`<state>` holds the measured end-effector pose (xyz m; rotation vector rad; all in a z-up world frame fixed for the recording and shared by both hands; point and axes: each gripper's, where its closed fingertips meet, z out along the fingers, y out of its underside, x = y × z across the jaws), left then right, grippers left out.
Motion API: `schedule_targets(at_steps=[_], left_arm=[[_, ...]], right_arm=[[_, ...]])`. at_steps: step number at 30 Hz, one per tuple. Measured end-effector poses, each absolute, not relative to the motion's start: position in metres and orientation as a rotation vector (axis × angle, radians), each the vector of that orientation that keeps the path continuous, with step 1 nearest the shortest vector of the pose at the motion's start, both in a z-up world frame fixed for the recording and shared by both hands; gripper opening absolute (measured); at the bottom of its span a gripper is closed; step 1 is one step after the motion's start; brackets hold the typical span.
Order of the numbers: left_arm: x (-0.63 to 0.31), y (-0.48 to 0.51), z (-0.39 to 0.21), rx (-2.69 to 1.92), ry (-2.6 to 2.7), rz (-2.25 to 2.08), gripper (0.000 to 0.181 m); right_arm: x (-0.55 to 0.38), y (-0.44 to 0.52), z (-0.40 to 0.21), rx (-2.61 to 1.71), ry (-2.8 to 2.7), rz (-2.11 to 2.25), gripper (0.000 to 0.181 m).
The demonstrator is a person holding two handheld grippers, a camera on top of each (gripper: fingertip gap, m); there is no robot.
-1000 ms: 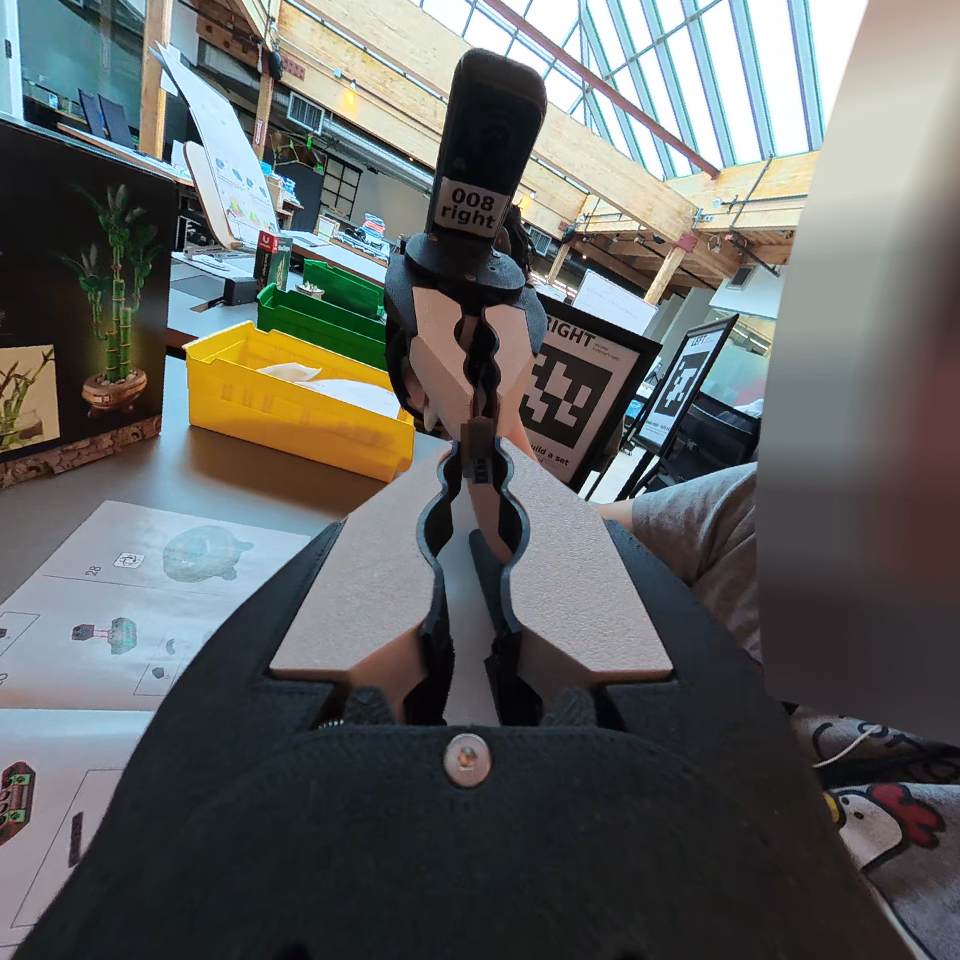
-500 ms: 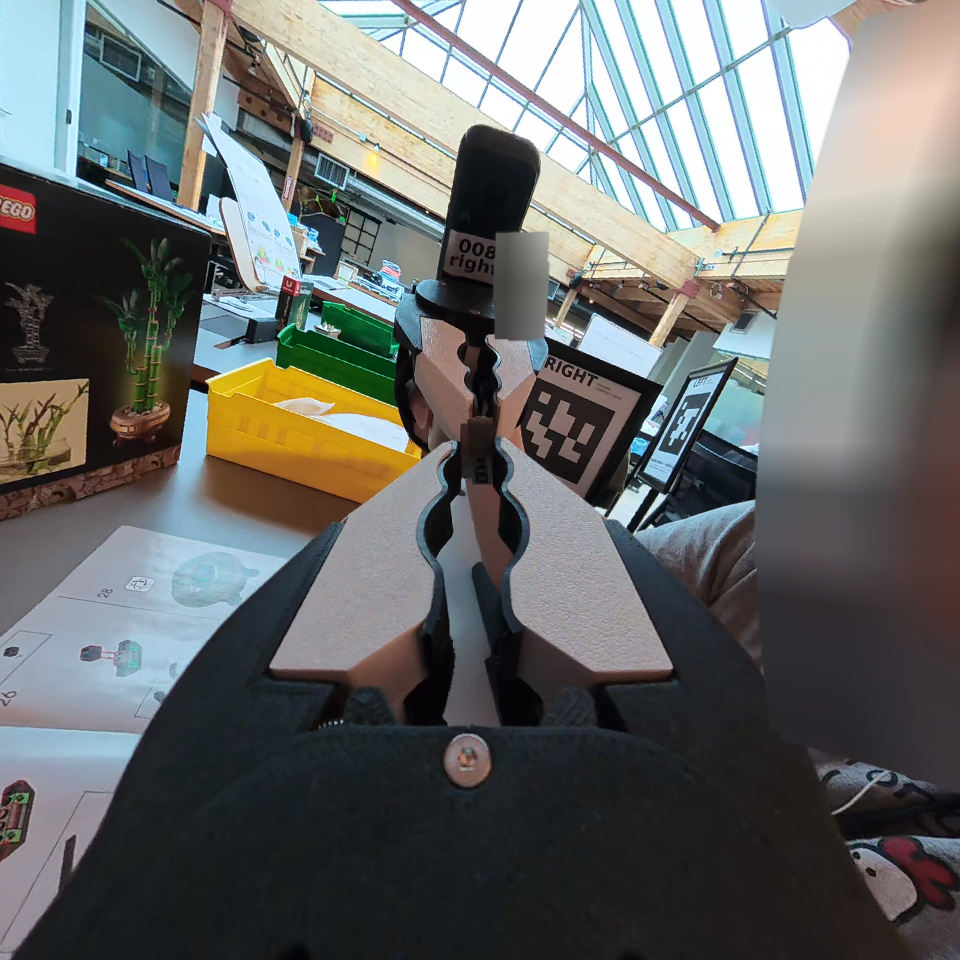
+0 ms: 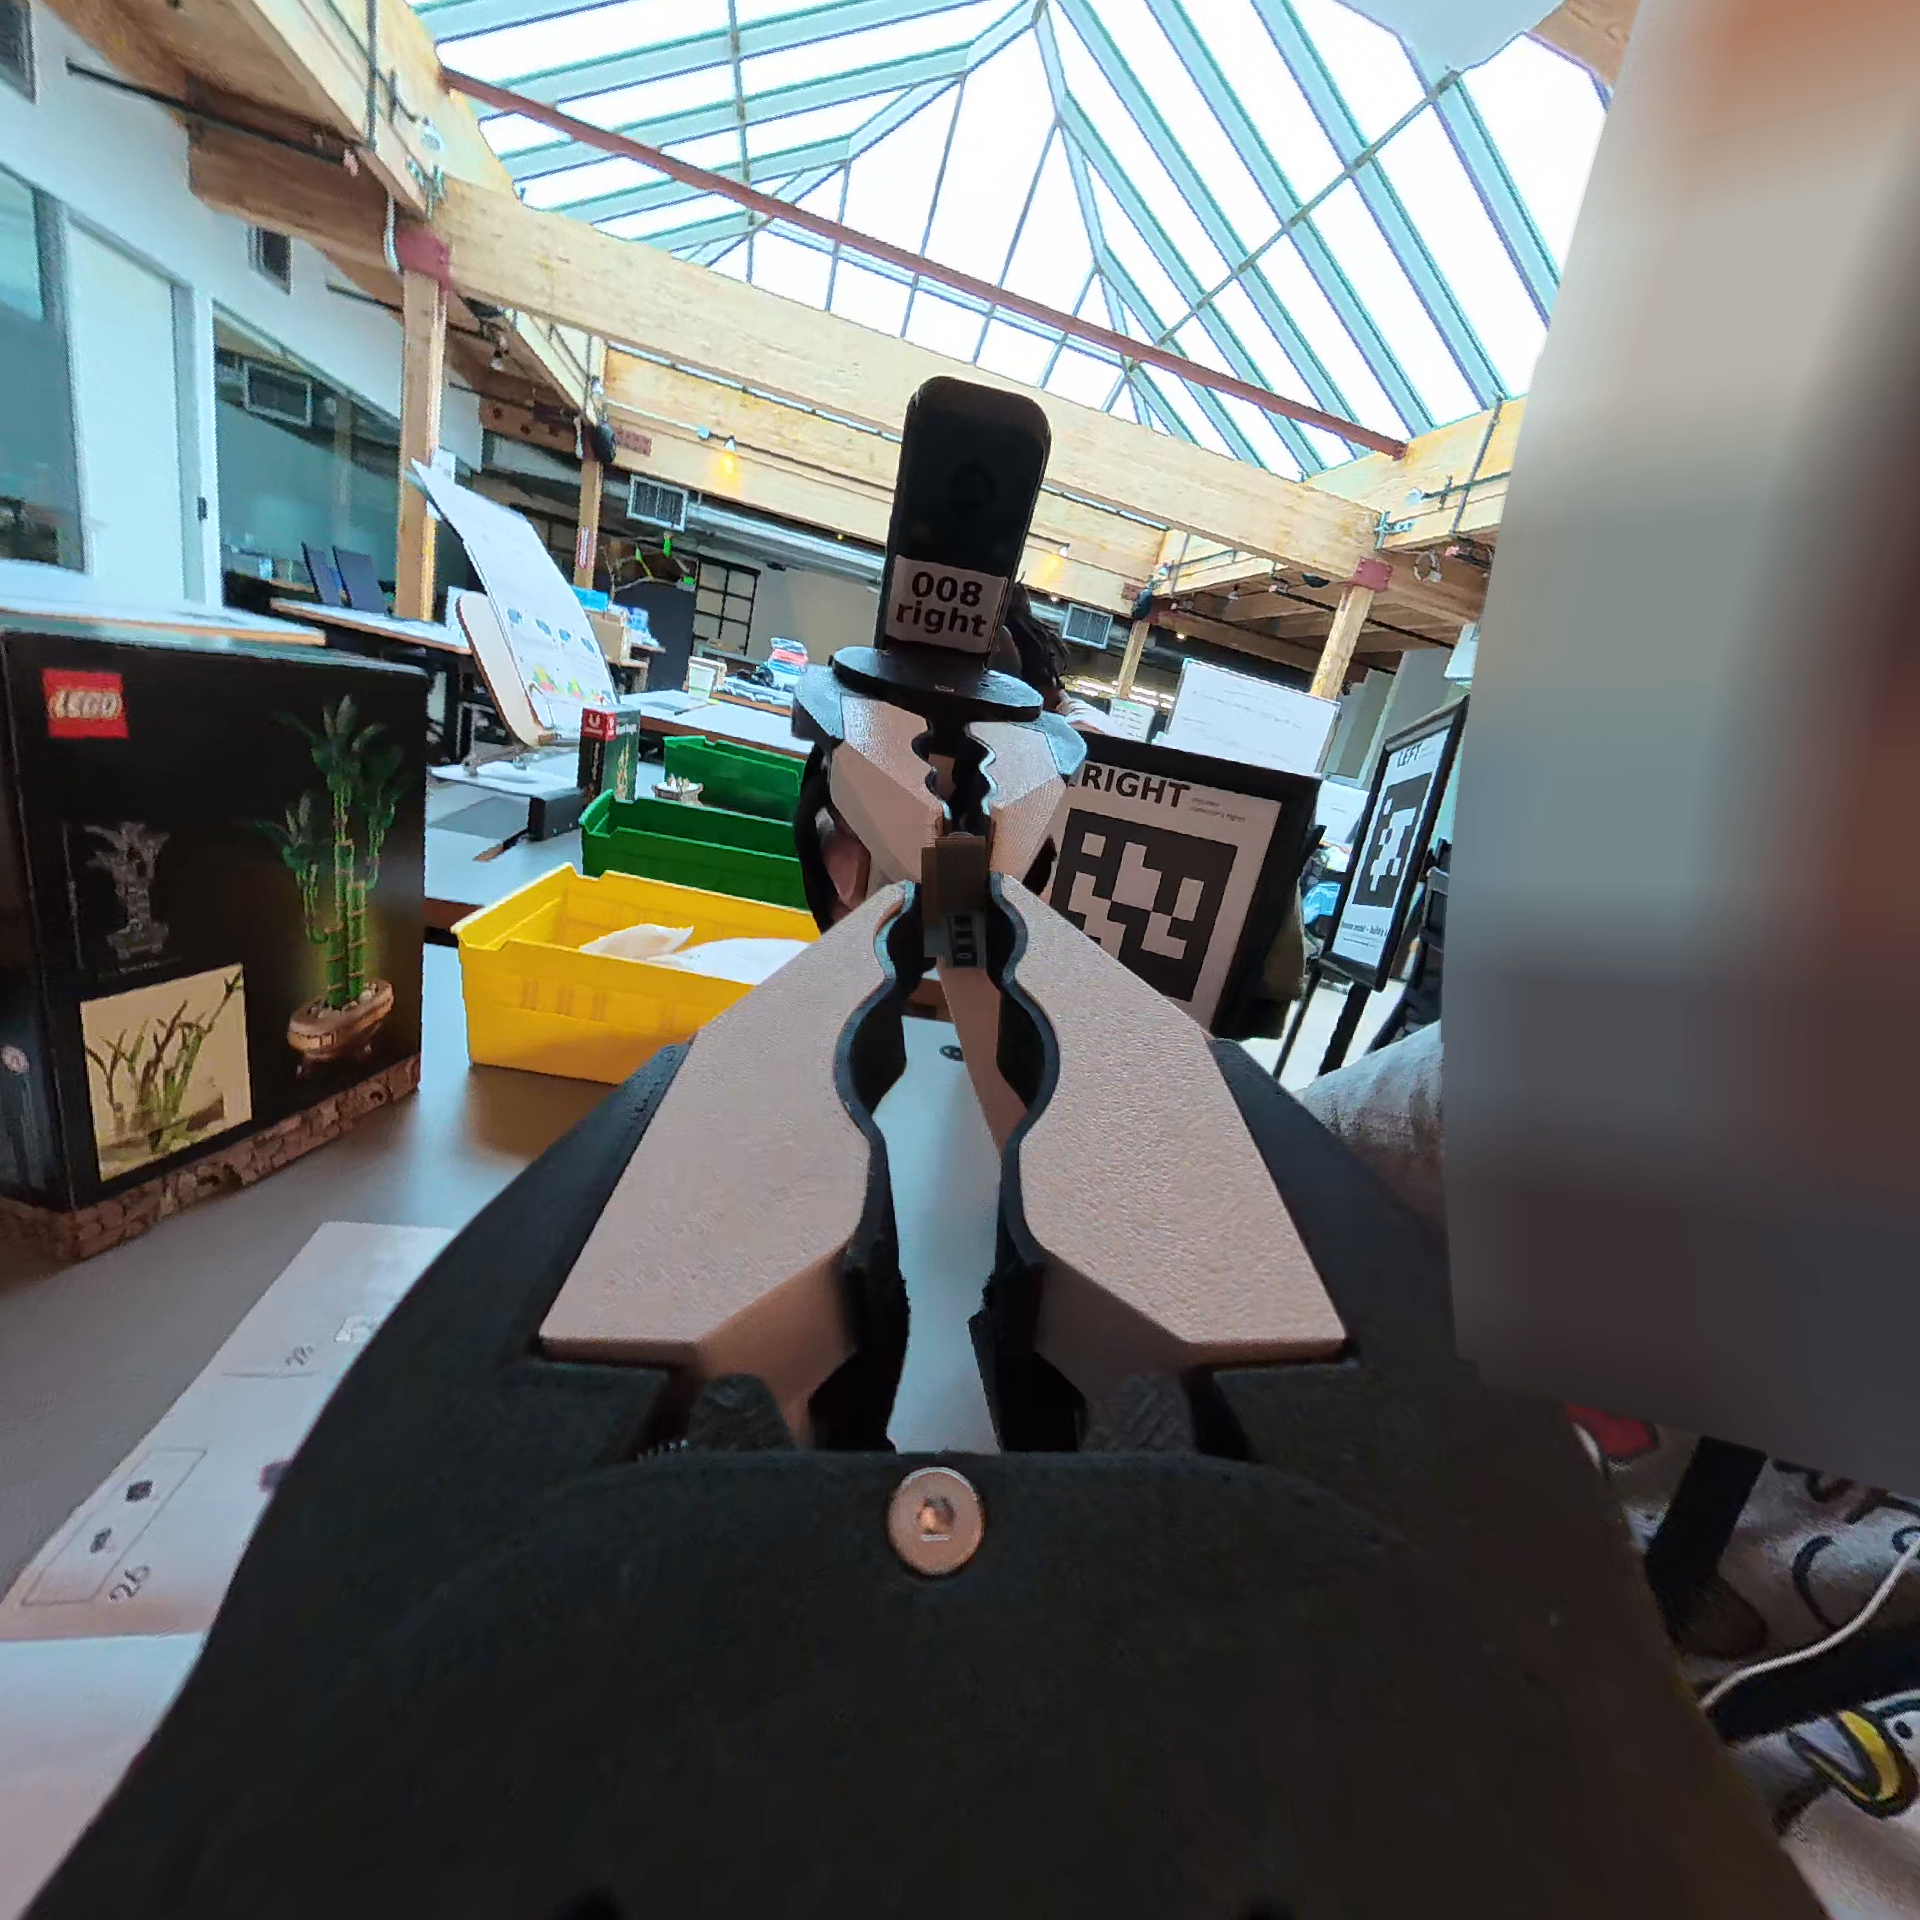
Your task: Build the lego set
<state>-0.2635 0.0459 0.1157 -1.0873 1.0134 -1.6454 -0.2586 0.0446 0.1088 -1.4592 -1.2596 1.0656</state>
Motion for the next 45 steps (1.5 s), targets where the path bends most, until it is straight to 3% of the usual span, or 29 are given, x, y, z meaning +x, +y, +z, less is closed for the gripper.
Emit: schedule_targets(at_steps=[1, 45], left_arm=[[-0.264, 0.044, 0.118, -1.067, 1.017, -1.639, 0.009], [-0.393, 0.017, 0.224, -0.676, 0.720, -1.695, 0.008]], right_arm=[[-0.259, 0.043, 0.111, -1.452, -1.260, 1.057, 0.003], [-0.384, 0.017, 0.219, -1.597, -1.584, 0.676, 0.005]])
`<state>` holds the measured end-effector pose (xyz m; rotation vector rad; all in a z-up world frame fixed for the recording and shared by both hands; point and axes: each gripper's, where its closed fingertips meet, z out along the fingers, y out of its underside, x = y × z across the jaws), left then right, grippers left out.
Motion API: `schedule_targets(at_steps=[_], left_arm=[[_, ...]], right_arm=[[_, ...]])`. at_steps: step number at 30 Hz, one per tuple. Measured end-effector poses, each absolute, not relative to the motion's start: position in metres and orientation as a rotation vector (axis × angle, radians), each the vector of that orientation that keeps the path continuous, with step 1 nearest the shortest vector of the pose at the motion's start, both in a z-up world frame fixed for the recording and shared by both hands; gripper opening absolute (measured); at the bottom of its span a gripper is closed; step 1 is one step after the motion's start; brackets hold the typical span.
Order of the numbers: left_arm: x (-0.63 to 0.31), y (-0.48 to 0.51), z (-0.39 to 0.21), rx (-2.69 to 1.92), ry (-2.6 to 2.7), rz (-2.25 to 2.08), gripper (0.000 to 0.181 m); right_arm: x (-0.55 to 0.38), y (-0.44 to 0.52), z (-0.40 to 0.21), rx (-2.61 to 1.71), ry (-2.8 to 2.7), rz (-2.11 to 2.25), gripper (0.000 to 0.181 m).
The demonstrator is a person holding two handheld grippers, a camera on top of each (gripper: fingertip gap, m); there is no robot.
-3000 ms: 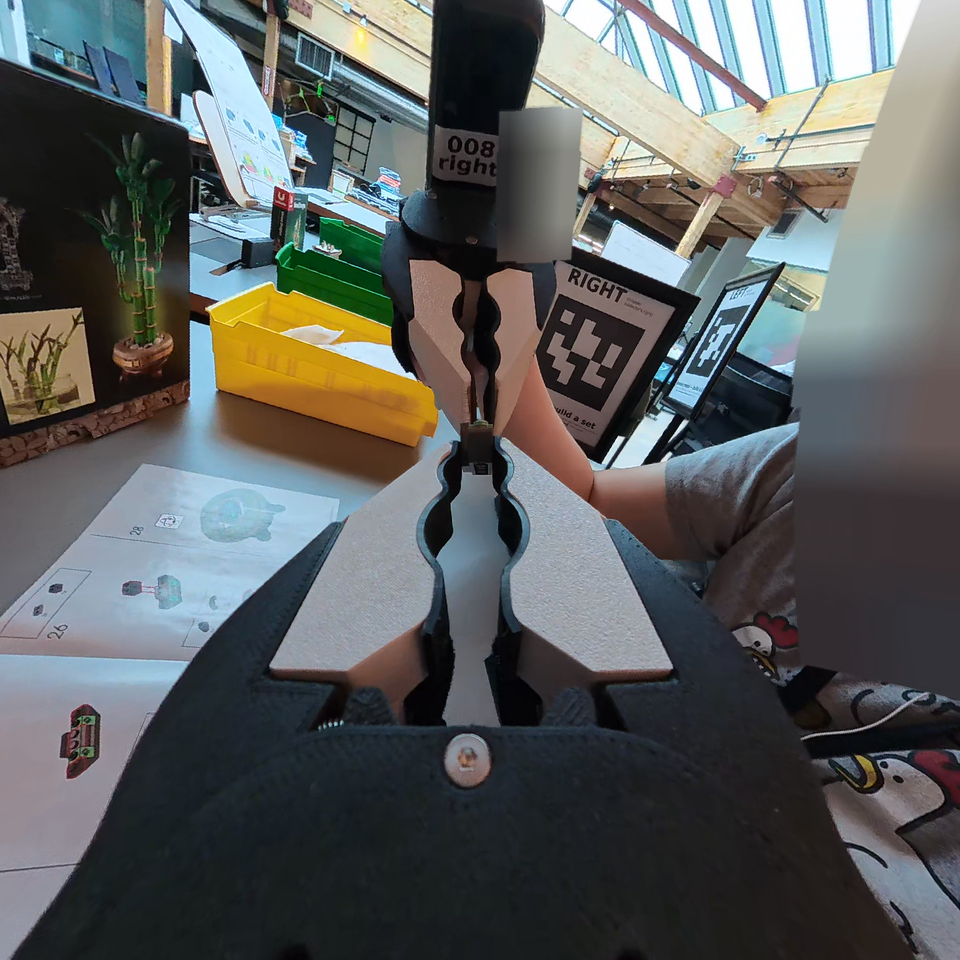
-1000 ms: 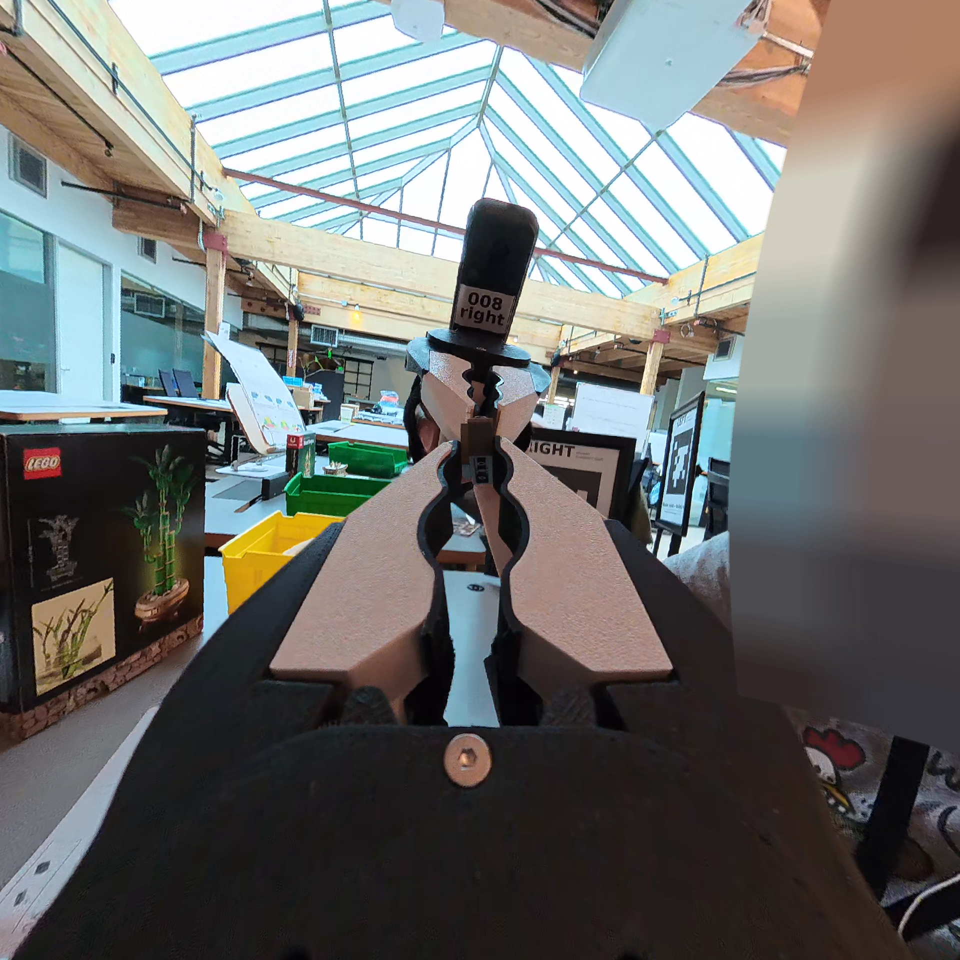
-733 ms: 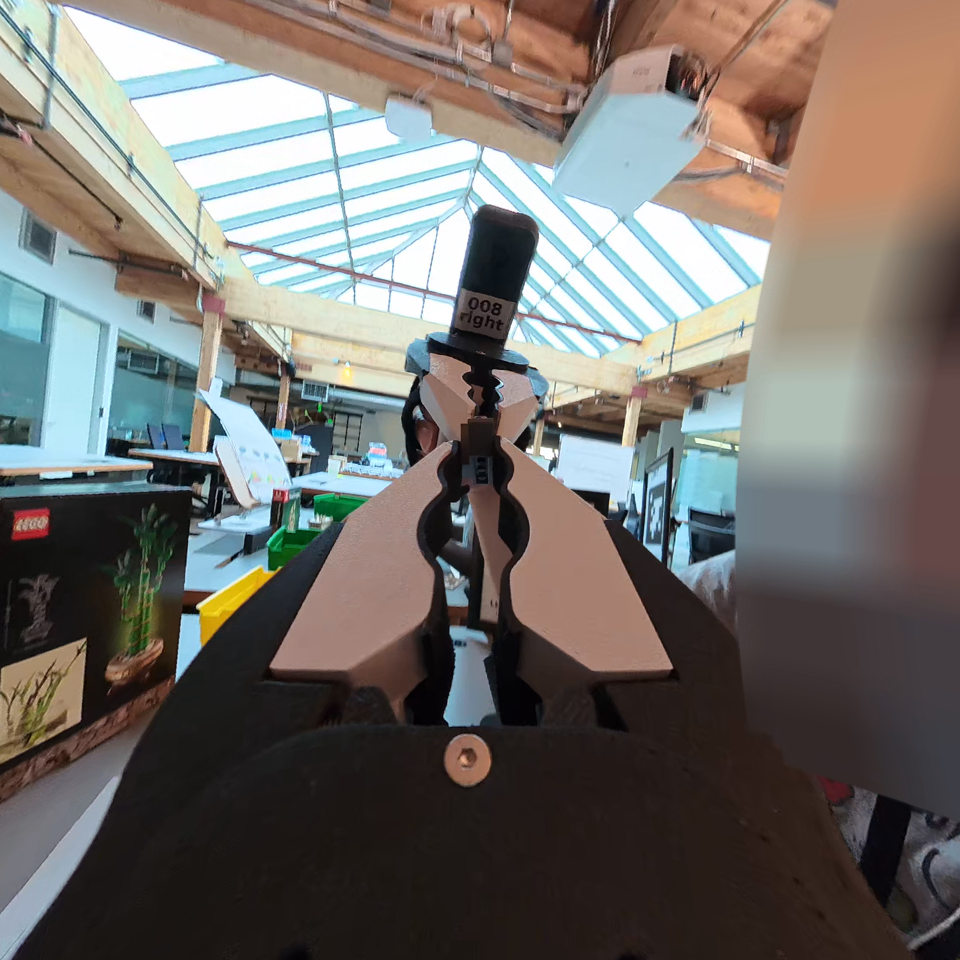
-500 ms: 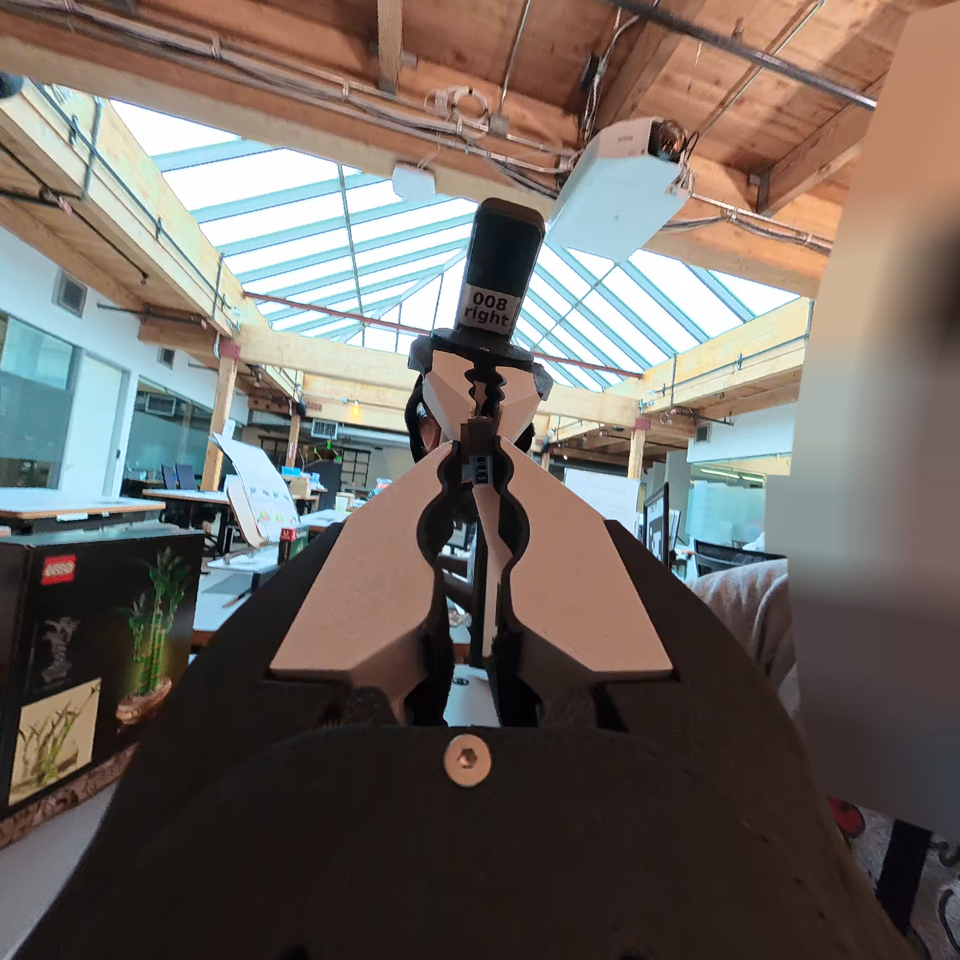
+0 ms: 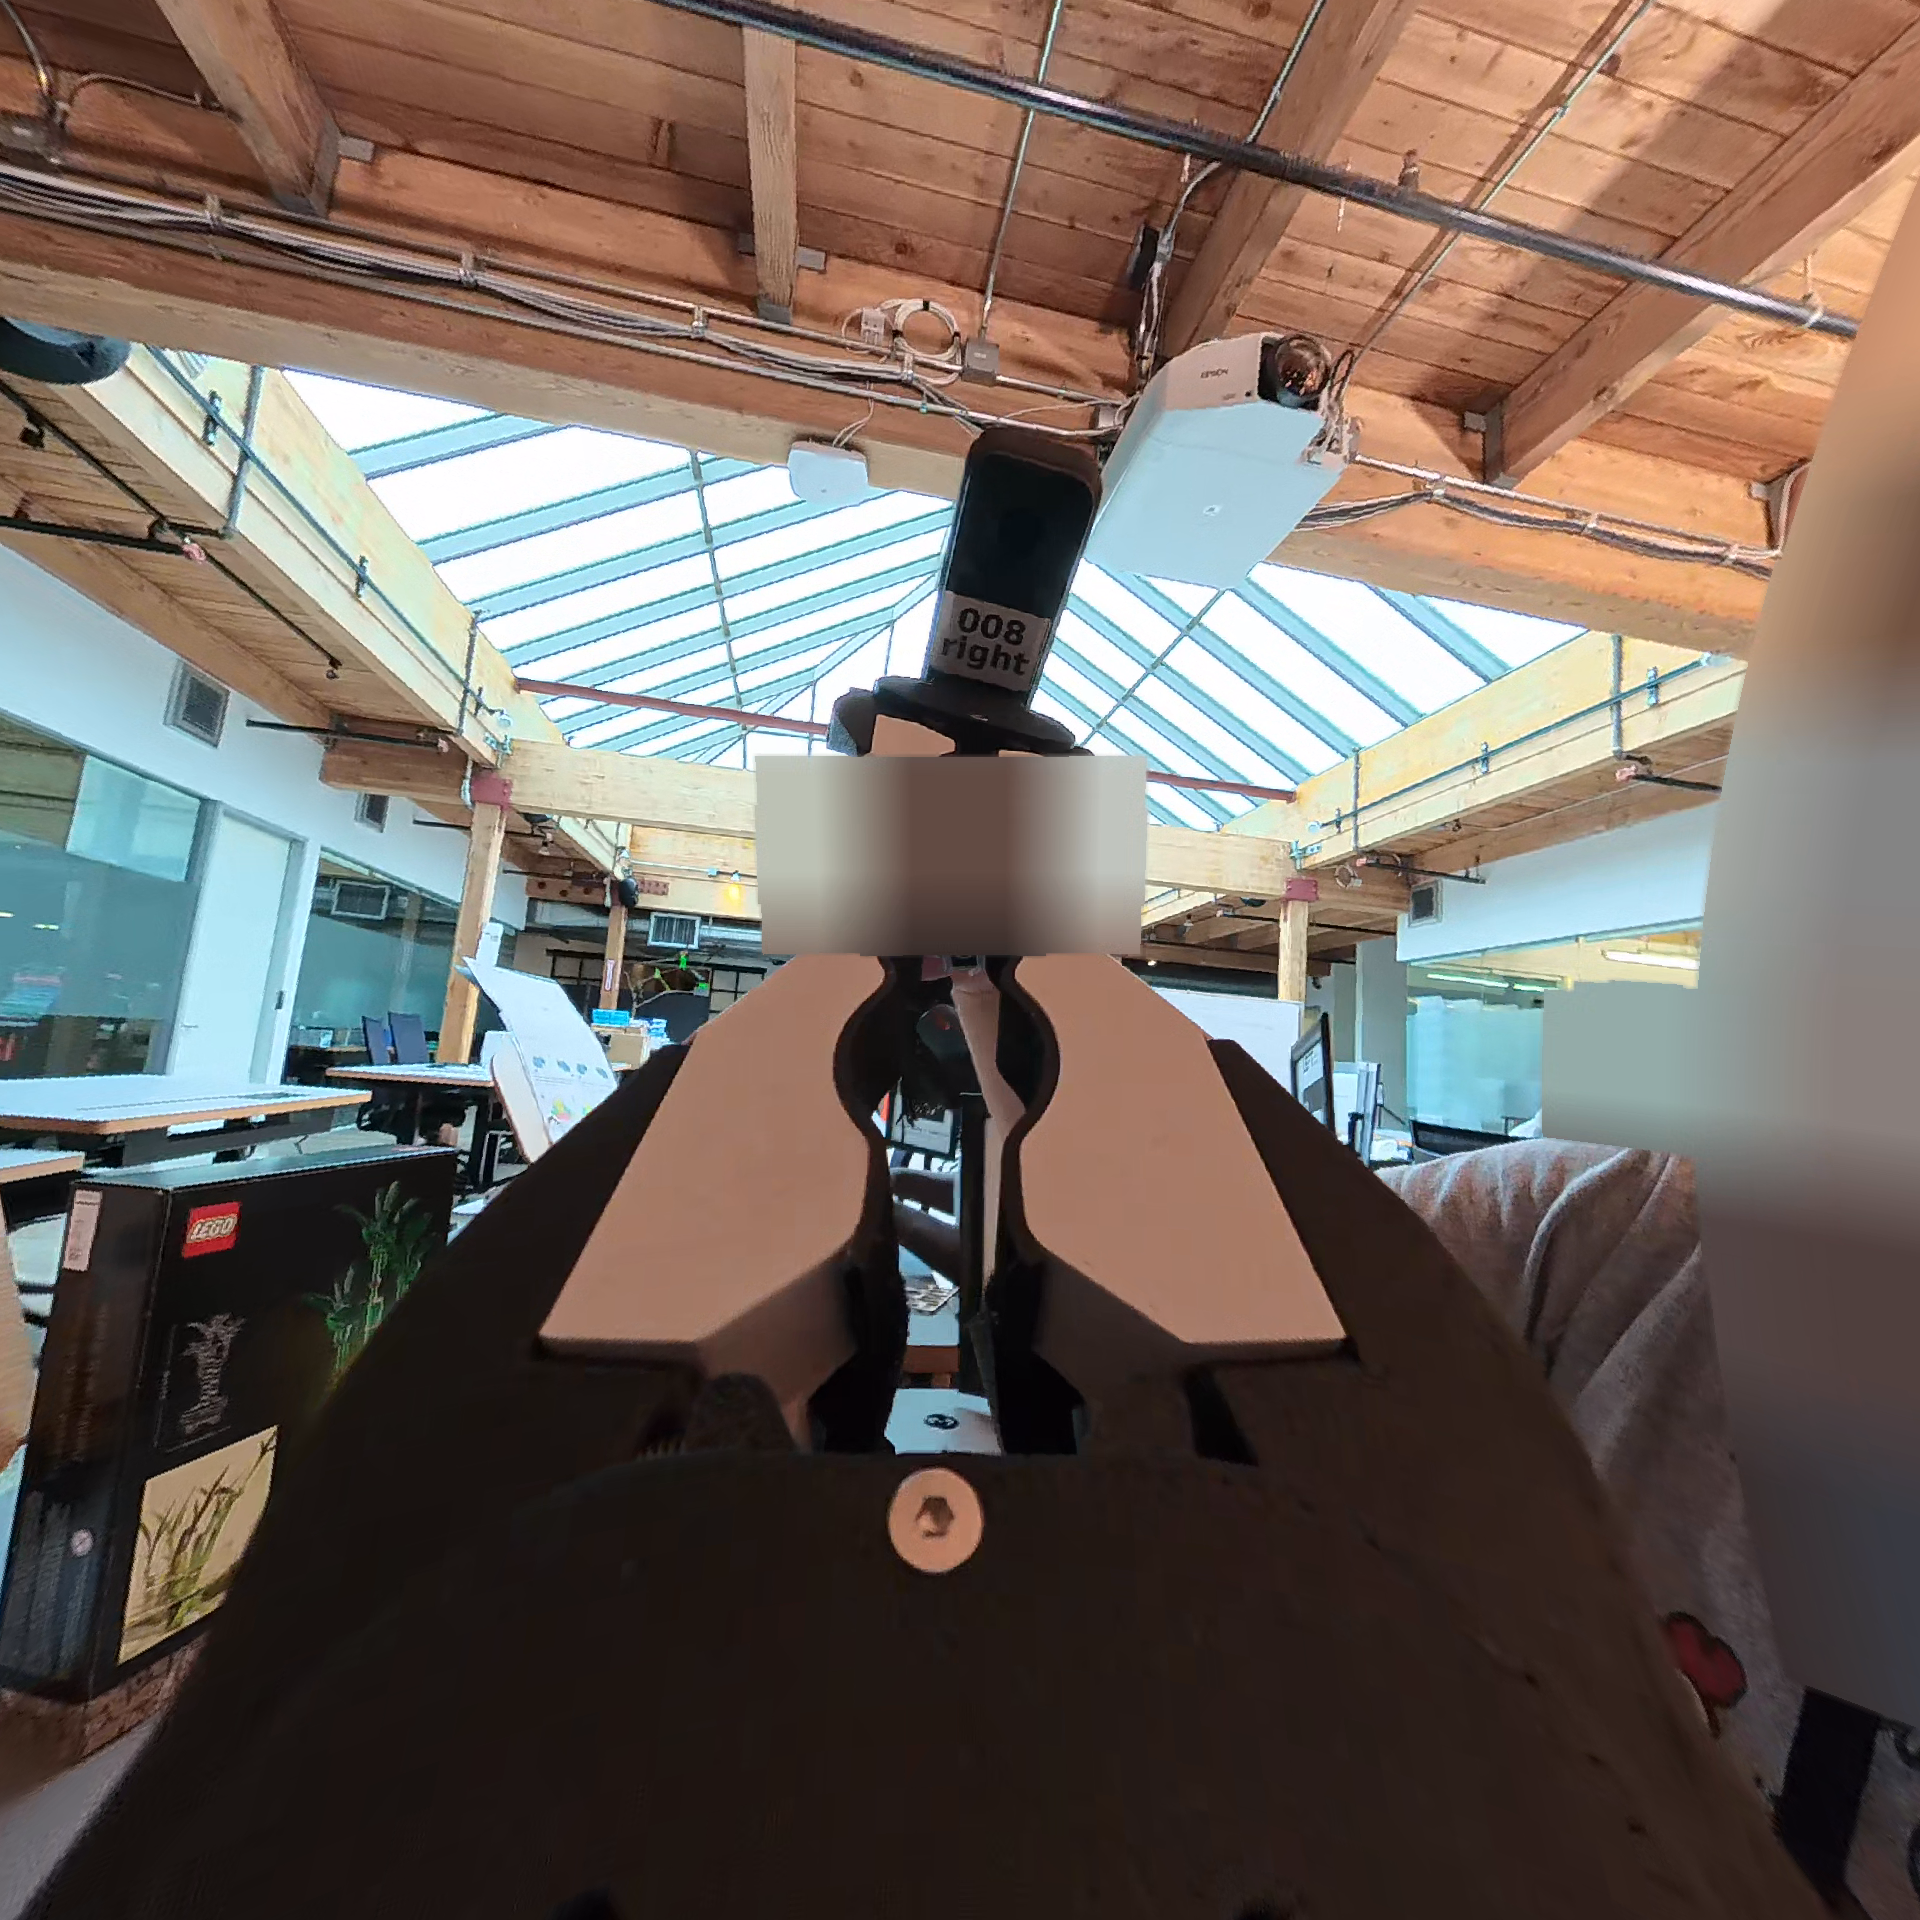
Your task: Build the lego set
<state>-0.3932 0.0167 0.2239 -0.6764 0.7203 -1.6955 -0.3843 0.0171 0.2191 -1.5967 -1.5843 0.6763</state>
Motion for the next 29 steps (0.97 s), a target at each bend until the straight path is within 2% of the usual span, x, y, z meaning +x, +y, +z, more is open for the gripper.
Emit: schedule_targets(at_steps=[29], left_arm=[[-0.393, 0.010, 0.224, -0.670, 0.752, -1.838, 0.009]], right_arm=[[-0.385, 0.007, 0.218, -1.627, -1.798, 0.587, 0.004]])
